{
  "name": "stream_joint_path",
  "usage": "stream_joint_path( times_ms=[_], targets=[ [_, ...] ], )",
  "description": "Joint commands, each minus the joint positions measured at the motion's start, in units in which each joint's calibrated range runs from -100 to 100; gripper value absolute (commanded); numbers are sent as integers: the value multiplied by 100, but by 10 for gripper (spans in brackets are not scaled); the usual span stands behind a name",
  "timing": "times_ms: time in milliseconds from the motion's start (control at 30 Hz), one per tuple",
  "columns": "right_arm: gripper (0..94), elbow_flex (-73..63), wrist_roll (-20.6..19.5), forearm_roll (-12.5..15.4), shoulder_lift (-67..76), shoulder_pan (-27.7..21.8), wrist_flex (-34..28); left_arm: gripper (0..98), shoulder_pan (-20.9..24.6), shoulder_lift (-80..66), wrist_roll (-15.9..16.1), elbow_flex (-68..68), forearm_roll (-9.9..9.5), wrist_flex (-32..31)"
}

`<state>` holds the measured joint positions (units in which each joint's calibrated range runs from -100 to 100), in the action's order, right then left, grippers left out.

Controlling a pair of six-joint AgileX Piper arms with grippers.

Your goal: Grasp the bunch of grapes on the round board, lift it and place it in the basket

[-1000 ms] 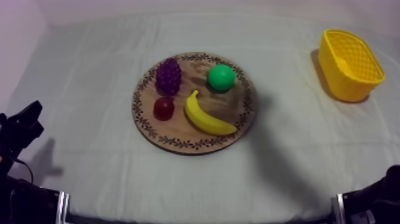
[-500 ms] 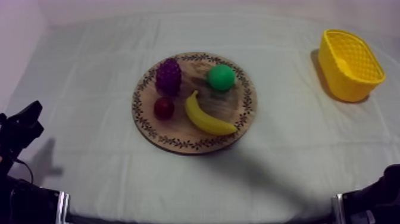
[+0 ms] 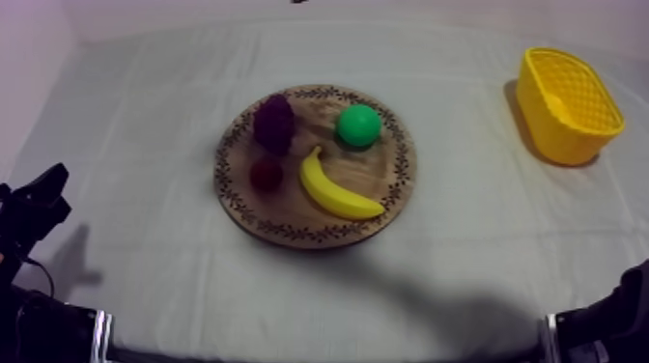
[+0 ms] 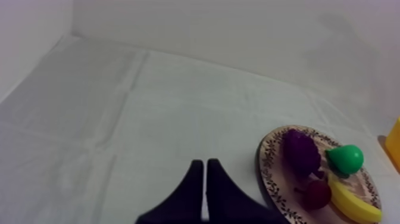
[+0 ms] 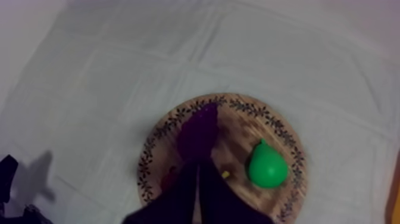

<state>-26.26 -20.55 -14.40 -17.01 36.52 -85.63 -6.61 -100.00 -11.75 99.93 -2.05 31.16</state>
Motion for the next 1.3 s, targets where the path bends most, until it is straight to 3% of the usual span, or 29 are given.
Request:
stream_joint_path(
  times_ms=[0,200,567,767,1067,1267],
  targets=[
    [3,-451,-34,-39,-323,42,-390,1,-1,0,0,-4,-2,-4],
    [2,-1321,-101,-203,-994,131,-1088,1,-1,0,0,-4,-2,-4],
    [3,-1768,-356,-82,-2062,81,-1202,1,-1,0,0,-4,-2,-4],
    [106,-1904,-363,-43,-2411,130,-1216,1,-1,0,0,-4,-2,-4],
    [136,-2146,-384,-11,-2571,110,-1223,1,-1,0,0,-4,-2,-4],
    [253,-2207,-365,24,-2591,79,-1188,1,-1,0,0,-4,-2,-4]
  ],
)
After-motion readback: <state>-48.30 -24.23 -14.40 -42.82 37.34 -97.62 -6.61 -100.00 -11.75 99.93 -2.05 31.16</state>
